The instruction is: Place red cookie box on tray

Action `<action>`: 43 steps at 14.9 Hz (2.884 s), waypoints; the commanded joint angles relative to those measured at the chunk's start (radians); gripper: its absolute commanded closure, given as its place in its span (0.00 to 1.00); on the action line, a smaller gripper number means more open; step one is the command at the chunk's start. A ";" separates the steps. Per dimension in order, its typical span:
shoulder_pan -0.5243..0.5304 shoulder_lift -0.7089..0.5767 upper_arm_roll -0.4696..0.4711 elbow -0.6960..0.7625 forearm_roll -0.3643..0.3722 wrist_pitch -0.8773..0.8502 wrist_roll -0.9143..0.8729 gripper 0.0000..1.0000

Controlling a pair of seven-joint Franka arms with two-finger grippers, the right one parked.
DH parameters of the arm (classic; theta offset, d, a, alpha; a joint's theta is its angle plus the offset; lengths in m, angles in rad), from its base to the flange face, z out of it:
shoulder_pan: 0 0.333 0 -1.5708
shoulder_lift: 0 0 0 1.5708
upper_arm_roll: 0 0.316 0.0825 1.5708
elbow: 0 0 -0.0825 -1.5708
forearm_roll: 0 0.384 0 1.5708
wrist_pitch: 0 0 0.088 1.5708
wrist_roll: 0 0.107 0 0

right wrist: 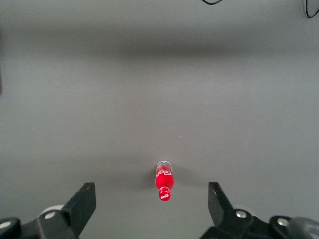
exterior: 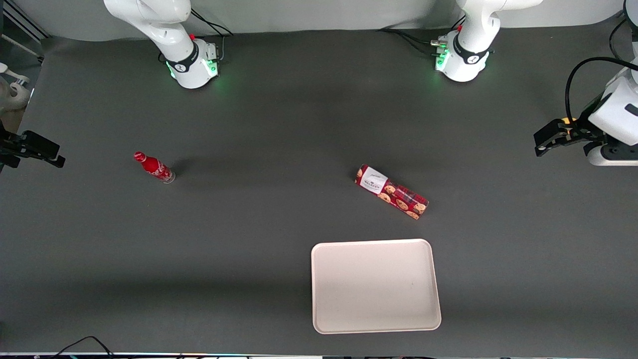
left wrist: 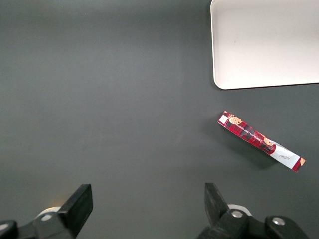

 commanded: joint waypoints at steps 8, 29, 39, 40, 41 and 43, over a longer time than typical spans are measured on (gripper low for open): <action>-0.018 -0.001 0.023 0.033 -0.049 -0.071 -0.008 0.00; -0.064 0.106 -0.360 -0.408 -0.118 0.533 -1.104 0.00; -0.073 0.321 -0.379 -0.396 0.094 0.693 -1.247 0.00; -0.071 0.336 -0.379 -0.396 0.094 0.694 -1.247 0.00; -0.071 0.352 -0.379 -0.396 0.095 0.696 -1.247 0.00; -0.071 0.361 -0.379 -0.398 0.094 0.696 -1.250 0.00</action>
